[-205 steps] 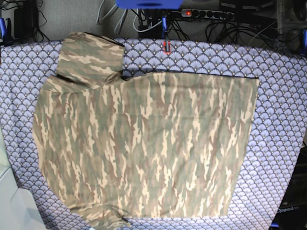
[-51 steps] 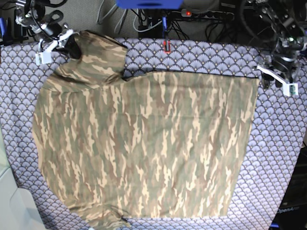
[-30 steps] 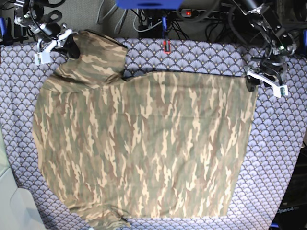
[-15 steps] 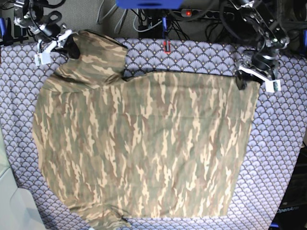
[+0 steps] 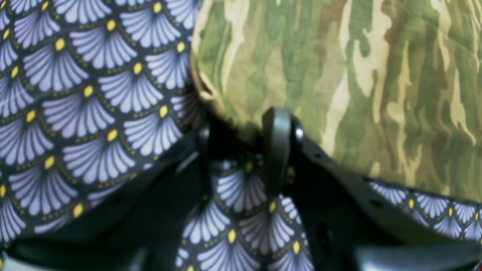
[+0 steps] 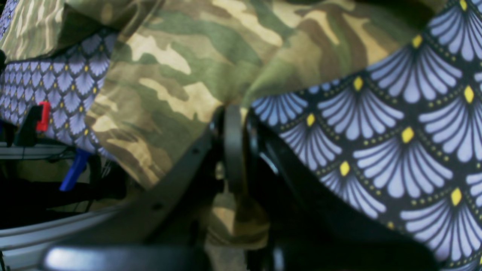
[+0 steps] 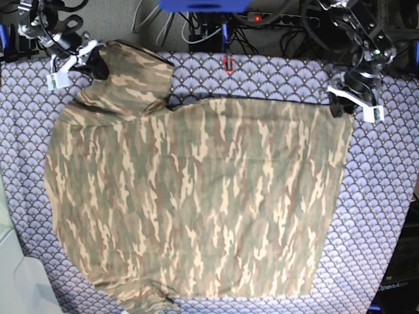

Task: Fold the T-shirt properly
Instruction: 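Grasp the shirt's shoulder edges with both grippers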

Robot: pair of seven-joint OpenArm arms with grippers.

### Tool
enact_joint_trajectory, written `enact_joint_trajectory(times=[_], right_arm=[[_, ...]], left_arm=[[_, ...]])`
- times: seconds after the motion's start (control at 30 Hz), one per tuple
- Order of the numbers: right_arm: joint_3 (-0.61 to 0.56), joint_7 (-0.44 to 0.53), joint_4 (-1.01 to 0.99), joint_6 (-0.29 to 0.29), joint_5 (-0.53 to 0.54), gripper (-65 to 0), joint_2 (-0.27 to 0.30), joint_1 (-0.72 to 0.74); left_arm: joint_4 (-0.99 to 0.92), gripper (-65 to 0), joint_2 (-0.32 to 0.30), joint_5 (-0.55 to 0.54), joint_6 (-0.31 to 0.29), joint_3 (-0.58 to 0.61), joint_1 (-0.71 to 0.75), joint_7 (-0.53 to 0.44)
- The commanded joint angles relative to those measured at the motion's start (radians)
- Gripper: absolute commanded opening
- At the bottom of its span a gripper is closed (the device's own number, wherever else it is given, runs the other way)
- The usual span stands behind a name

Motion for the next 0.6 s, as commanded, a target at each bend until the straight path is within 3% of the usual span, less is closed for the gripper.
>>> enact_joint_trajectory(times=[0.0, 0.57], right_arm=[[0.004, -0.007, 0.008, 0.006, -0.007, -65.0, 0.014, -0.006], [0.004, -0.010, 0.008, 0.006, -0.009, -65.0, 0.015, -0.014]], left_arm=[[-0.001, -46.9, 0.004, 0.031, -0.003, 0.002, 0.009, 0.062], [-0.013, -46.8, 0.006, 0.030, -0.003, -0.077, -0.043, 0.063]])
